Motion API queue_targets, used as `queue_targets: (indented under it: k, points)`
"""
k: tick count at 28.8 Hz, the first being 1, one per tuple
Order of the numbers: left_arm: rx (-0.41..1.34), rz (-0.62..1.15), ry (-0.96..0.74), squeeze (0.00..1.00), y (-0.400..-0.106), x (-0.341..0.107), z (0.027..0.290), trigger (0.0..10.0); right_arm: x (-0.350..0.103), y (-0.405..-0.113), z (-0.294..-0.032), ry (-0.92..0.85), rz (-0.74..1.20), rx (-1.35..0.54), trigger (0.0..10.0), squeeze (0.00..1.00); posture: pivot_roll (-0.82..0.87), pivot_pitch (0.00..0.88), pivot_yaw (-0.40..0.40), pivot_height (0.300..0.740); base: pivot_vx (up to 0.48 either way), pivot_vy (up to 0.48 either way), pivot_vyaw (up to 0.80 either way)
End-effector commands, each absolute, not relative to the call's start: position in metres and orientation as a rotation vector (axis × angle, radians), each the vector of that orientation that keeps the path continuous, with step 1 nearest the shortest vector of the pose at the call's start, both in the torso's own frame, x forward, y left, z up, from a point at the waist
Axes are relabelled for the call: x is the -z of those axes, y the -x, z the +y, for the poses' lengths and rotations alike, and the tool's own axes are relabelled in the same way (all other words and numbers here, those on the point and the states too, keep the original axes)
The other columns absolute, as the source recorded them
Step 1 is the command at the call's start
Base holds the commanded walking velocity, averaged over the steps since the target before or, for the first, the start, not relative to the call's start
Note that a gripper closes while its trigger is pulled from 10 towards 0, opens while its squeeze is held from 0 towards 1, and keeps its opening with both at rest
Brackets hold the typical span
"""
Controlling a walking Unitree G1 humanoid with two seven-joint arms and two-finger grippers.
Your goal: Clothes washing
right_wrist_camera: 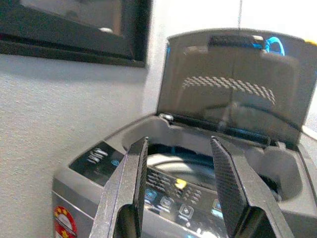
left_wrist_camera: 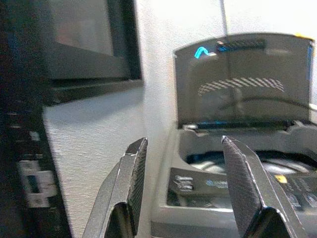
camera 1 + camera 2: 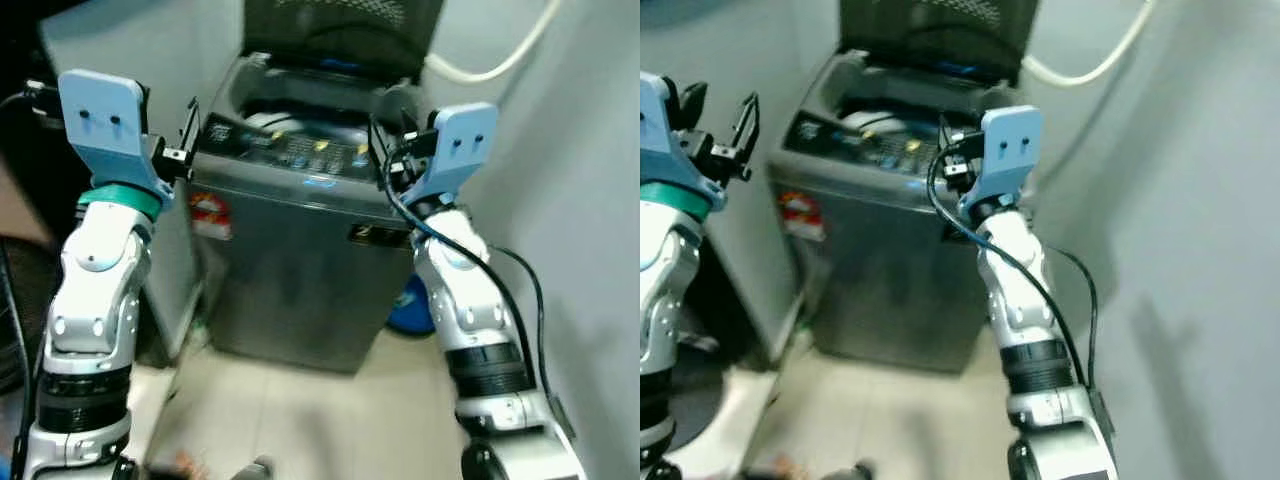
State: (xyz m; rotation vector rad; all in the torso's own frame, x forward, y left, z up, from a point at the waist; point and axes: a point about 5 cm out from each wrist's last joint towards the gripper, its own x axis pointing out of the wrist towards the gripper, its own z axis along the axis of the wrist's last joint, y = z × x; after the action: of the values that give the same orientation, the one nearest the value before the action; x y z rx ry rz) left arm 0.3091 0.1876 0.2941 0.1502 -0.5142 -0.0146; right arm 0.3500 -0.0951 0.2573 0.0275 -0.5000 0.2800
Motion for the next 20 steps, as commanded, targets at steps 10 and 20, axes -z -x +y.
queue_targets:
  k: [10, 20]
  points:
    - [0.031, -0.502, -0.155, 0.00, -0.3092, -0.2907, 0.1820, 10.0, -0.2544, -0.3504, -0.0976, -0.035, -0.481, -0.282, 10.0, 0.00, 0.08, 0.000, -0.048, 0.740, 0.000, 0.000, 0.79]
    - [0.036, -0.501, -0.153, 0.00, -0.3093, -0.2905, 0.1806, 10.0, -0.2536, -0.3500, -0.0970, -0.038, -0.475, -0.285, 10.0, 0.00, 0.08, 0.003, -0.049, 0.740, 0.000, 0.000, 0.78]
